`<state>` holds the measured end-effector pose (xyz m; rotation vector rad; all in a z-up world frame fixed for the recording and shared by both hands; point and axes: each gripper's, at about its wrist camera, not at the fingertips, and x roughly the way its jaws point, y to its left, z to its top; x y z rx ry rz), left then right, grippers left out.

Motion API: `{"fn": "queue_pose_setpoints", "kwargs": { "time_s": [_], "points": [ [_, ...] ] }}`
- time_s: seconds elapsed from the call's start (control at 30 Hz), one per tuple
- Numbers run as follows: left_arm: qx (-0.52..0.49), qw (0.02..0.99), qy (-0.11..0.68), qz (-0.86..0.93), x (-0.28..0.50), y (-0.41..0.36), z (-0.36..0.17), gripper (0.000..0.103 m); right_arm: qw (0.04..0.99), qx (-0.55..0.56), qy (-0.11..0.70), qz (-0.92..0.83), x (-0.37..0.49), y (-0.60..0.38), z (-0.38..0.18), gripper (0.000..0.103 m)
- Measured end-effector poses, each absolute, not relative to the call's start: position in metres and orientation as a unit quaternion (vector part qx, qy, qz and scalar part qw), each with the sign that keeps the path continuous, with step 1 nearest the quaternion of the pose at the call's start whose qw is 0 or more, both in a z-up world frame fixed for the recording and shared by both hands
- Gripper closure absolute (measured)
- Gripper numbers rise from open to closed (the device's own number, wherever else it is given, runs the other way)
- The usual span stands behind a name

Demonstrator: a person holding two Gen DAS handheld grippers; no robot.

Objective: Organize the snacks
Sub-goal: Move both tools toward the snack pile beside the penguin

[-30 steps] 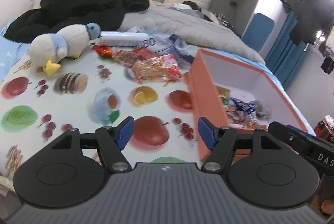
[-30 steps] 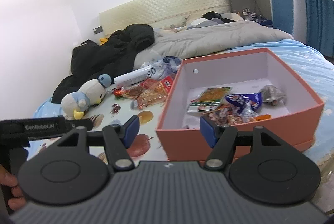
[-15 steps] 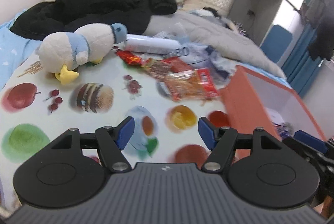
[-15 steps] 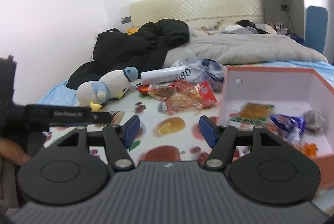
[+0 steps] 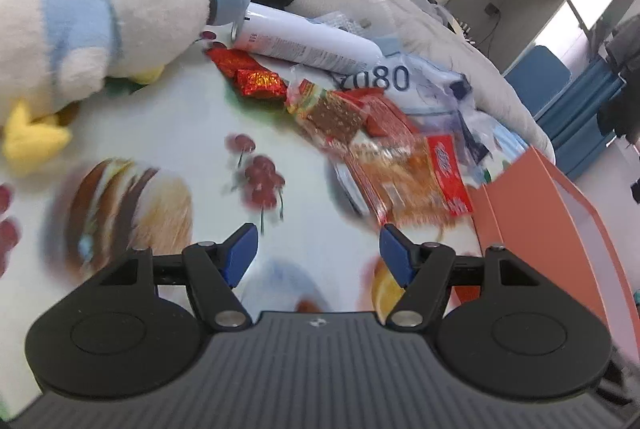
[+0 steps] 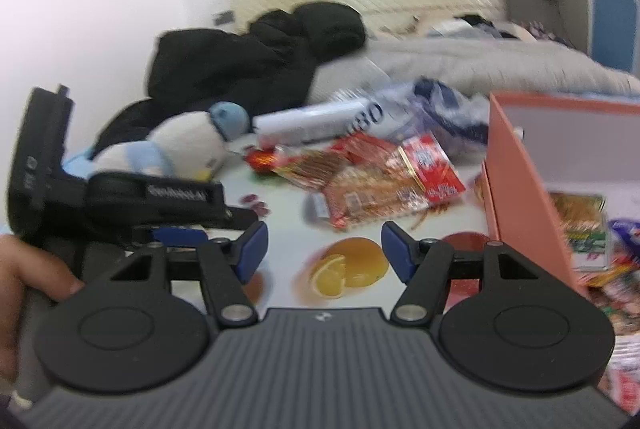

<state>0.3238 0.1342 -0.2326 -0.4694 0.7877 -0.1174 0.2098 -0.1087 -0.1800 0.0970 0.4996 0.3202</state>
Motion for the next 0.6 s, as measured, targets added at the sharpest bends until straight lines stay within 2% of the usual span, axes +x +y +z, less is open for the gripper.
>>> {"fn": "queue_pose_setpoints", "kwargs": {
  "time_s": [0.23,0.27,0.3,0.37,0.6],
  "points": [
    [-0.257,0.884,0.382,-0.085,0.389,0.141,-0.254,0.031,0.963,0.031,0.24,0.123,0.265,-0.091,-0.212,0.037],
    [-0.26,0.884,0.381,-0.084,0.396,0.142,-0.255,0.031,0.962,0.025,0.242,0.121,0.274,-0.088,-0.216,0.034],
    [-0.262,0.884,0.379,-0.081,0.402,0.142,-0.256,0.031,0.963,0.02,0.244,0.117,0.283,-0.086,-0.22,0.024],
    [-0.268,0.888,0.366,-0.076,0.411,0.144,-0.258,0.031,0.964,0.022,0.243,0.105,0.298,-0.084,-0.228,0.015],
    [-0.273,0.9,0.336,-0.05,0.429,0.146,-0.263,0.032,0.967,0.019,0.245,0.074,0.333,-0.079,-0.235,0.014]
  ]
}}
